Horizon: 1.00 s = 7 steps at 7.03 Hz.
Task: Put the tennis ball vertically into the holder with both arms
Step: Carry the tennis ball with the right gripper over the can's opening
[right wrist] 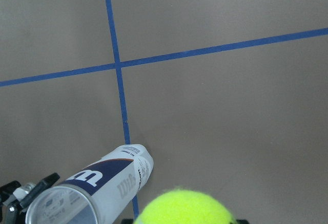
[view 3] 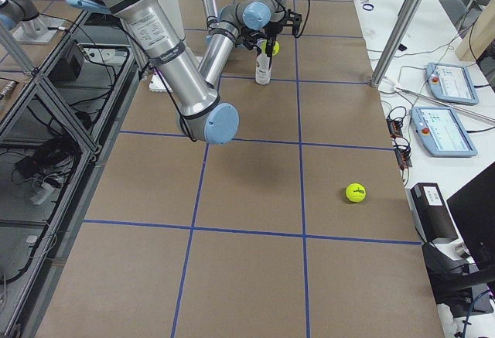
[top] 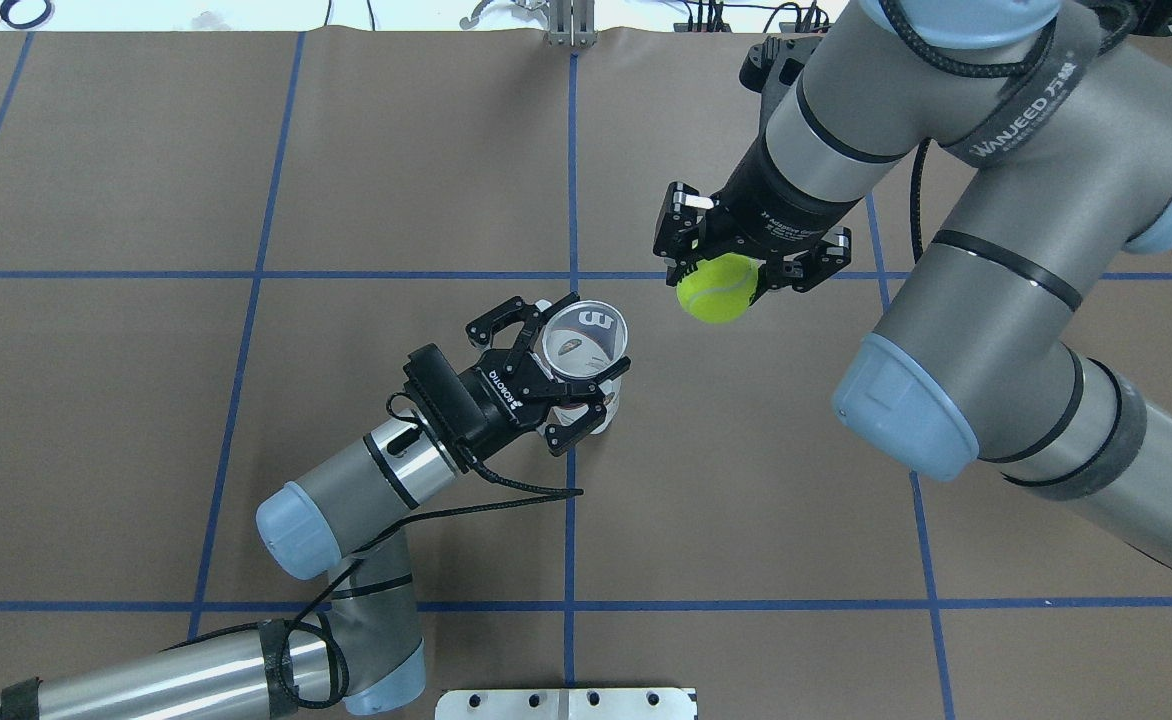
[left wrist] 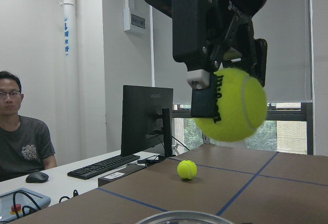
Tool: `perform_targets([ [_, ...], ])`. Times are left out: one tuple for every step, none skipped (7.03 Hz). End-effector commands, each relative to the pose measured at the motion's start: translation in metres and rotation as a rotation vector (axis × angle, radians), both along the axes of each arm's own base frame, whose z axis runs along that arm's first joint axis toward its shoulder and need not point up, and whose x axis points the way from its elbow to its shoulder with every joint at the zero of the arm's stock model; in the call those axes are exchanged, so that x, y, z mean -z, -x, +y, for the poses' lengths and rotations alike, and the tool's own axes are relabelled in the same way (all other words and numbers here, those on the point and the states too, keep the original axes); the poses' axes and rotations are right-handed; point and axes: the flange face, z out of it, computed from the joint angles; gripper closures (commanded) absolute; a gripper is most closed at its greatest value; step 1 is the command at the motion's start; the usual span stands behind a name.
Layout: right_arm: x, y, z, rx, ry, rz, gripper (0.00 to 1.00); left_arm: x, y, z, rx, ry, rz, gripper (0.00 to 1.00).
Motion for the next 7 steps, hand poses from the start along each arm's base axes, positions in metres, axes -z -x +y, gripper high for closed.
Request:
perform_targets([
  [0.005,0.006,0.000,0.002,0.001,-0.004,1.00,0.000,-0.001,0.001,-0.003,-0.001,0.001,0.20],
  [0.011,0.013,0.000,-0.001,0.013,-0.007,1.00,0.001,-0.001,0.001,-0.003,0.000,0.003,0.19],
  [0.018,0.017,0.004,-0.002,0.021,-0.016,1.00,0.001,-0.001,0.001,-0.004,-0.001,0.005,0.16],
  [0.023,0.024,0.010,-0.002,0.033,-0.019,1.00,0.001,0.000,0.001,-0.004,-0.002,0.008,0.16],
  [0.028,0.028,0.013,0.005,0.028,-0.025,1.00,0.001,-0.001,0.002,-0.005,-0.003,0.009,0.15],
  [0.031,0.034,0.019,0.015,0.030,-0.028,1.00,0.000,-0.002,0.006,-0.011,-0.003,0.009,0.15],
  [0.036,0.045,0.023,0.011,0.051,-0.030,1.00,0.000,-0.002,0.006,-0.010,-0.002,0.009,0.15],
])
